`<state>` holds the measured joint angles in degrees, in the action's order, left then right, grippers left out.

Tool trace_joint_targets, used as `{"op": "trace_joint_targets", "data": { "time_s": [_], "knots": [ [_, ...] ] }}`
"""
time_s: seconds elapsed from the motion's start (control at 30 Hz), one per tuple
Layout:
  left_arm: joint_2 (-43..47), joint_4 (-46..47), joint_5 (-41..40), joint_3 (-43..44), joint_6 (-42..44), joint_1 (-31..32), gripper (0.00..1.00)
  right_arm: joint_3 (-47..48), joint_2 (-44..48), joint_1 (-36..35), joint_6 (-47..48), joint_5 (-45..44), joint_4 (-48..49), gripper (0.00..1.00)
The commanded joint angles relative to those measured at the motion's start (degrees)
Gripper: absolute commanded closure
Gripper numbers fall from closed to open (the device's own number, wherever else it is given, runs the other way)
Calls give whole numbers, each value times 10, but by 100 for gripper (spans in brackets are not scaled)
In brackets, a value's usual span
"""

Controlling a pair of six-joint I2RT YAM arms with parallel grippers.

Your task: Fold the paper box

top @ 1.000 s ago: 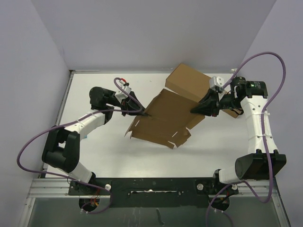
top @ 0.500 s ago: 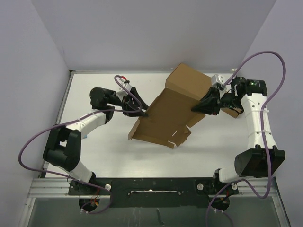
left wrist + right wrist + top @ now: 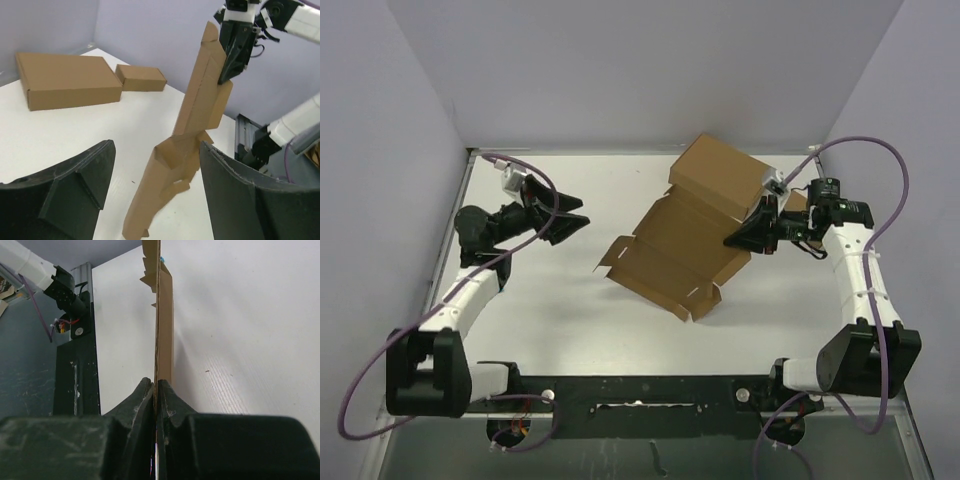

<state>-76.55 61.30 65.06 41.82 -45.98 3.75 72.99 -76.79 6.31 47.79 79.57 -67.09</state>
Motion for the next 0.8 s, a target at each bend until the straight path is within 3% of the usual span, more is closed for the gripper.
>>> {"op": "trace_joint_targets", "data": {
  "time_s": [0.0, 0.07, 0.2, 0.47, 0.77],
  "knots": [
    [137, -327, -160, -18, 158, 0, 35, -8, 3, 2, -156, -24, 143, 100],
    [160, -399, -185, -29, 187, -1, 40, -2, -16, 3, -177, -43, 154, 100],
    [176, -428, -199, -54, 201, 3, 45, 34, -74, 3, -182, -65, 138, 100],
    [152, -488, -310, -61, 211, 56, 44, 106, -171, -2, -111, -48, 55, 100],
    [73, -438, -325, -82, 119, 80, 53, 74, -180, -5, -120, -58, 97, 100]
  ]
}}
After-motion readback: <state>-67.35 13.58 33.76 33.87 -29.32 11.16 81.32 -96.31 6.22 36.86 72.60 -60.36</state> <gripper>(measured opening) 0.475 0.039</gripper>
